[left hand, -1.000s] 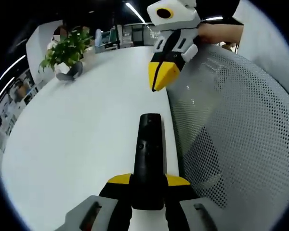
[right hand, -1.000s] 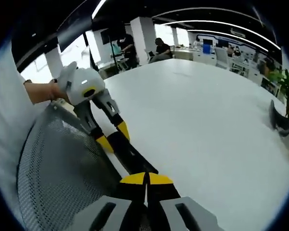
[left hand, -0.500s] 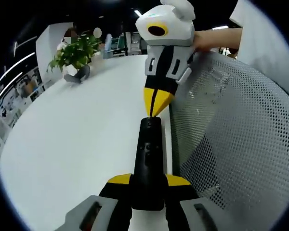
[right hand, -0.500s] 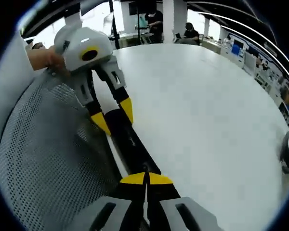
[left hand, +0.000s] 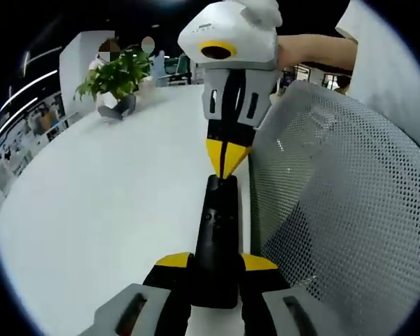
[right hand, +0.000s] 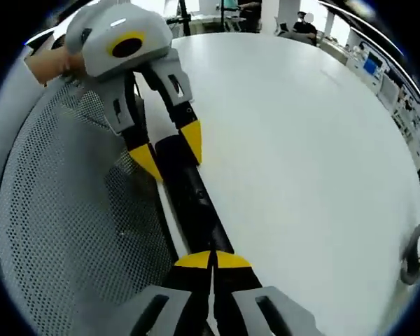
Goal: Press the specified remote control buttons in sequence, fully releasing each button before pressing the next.
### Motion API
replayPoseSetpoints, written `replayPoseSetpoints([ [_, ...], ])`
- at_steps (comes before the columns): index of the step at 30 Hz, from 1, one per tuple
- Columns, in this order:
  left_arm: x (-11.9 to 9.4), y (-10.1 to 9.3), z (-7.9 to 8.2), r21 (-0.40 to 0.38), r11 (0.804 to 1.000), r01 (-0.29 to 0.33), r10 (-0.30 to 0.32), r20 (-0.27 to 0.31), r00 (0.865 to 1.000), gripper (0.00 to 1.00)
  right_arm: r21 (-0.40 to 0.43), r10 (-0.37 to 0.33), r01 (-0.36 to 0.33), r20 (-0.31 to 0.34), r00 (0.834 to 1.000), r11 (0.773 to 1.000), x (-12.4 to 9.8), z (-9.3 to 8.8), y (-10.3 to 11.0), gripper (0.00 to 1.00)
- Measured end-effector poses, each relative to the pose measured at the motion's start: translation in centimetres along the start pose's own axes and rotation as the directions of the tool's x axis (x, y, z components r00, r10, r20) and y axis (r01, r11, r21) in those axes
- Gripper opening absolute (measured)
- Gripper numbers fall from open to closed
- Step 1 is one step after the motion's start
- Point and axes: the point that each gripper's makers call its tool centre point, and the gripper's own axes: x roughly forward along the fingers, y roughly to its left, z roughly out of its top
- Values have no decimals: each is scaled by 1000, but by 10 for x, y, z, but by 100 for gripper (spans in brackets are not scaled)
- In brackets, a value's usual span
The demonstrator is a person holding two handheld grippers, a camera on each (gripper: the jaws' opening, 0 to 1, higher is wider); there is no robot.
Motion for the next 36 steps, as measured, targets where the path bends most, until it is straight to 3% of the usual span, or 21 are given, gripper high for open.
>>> replayPoseSetpoints([
  [3, 0, -1, -1, 48, 999, 8, -8, 6, 1000, 24, 4, 15, -15, 20, 1000, 1000, -1, -2, 0, 0],
  [6, 0, -2, 0, 42, 999, 16, -16, 2, 1000, 24, -20, 39, -38, 72, 997, 999, -2, -2, 1, 0],
  [8, 0, -2, 0, 52, 998, 19, -19, 6, 1000, 24, 9, 33, -34, 92, 995, 999, -3, -2, 1, 0],
  [11, 0, -3, 0, 67, 997, 24, -25, 10, 1000, 24, -62, 2, 7, 142, 990, 998, -3, -1, 2, 0],
  [15, -1, -3, 0, 81, 996, 31, -33, 16, 999, 24, 17, -11, 7, 225, 974, 1000, -5, -2, 5, 0],
  [26, 1, -2, -2, 101, 994, 43, -46, 31, 998, 24, -35, -33, 41, 219, 975, 999, -2, 9, 5, 0],
  [27, 1, -2, -2, 99, 994, 43, -46, 31, 998, 24, -33, -8, 15, 208, 978, 999, 0, 9, 8, 0],
  [32, 2, -1, -3, 96, 994, 42, -45, 31, 998, 24, -154, -30, 52, 142, 989, 987, 1, 7, 9, 0],
  [36, 2, -1, -3, 96, 994, 43, -46, 32, 998, 24, -166, -47, 62, 93, 995, 984, 3, 8, 8, 0],
])
